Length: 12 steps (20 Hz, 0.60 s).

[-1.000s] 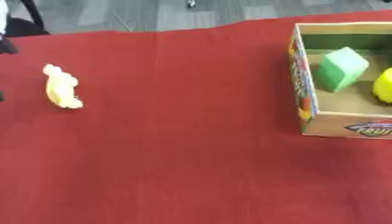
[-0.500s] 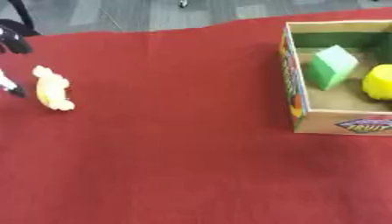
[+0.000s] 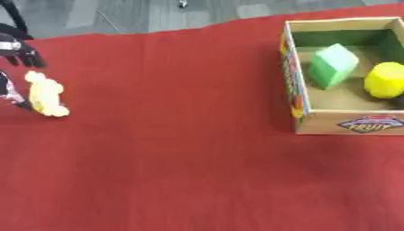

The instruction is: Pick up the objects with one hand, pass them to the other hand, and then place them into the box on the other side of the table.

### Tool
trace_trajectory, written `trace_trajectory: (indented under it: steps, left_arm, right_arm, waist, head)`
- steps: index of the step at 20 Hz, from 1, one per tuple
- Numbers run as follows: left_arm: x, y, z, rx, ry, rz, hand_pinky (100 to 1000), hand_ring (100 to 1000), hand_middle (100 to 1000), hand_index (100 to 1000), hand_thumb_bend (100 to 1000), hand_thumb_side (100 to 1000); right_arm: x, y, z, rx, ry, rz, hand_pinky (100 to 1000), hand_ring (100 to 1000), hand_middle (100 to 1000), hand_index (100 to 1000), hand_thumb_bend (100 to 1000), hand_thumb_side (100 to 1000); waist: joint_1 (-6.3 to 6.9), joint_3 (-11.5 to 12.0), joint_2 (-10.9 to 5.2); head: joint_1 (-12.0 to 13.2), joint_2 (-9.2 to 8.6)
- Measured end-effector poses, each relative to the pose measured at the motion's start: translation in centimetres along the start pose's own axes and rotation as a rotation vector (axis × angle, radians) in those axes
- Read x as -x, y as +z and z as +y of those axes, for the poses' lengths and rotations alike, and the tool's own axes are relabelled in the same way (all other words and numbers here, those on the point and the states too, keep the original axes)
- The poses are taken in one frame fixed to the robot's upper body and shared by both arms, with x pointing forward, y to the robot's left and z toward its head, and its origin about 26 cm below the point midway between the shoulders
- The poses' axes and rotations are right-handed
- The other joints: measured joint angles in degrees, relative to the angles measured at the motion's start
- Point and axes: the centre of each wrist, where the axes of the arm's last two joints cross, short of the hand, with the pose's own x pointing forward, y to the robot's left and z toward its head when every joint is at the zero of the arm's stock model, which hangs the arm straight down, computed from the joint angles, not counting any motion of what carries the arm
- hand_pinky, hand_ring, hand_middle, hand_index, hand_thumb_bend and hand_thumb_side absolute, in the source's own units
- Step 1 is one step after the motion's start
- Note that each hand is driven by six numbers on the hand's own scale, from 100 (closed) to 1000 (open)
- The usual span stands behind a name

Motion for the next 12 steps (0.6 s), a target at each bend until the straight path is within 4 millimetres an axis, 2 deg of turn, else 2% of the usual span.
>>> trace_trajectory:
  steps: [6, 12]
  left_arm:
    - [0.02, -0.01, -0.01, -0.056, -0.081, 0.028, 828, 823, 760, 802, 737, 100]
    - [0.24, -0.85, -0.84, -0.074, -0.156, 0.063, 823, 824, 763, 786, 715, 100]
  right_arm:
    - [0.06, -0.09, 0.32, -0.002, -0.012, 0.01, 890, 955, 771, 878, 100, 402]
    - [0.11, -0.2, 0.68, -0.007, -0.015, 0.01, 892, 954, 766, 876, 100, 418]
  waist:
    - [0.24, -0.55, 0.51]
    - [0.24, -1.84, 1.36]
  head:
    - [0.52, -0.46]
    - [1.91, -0.82]
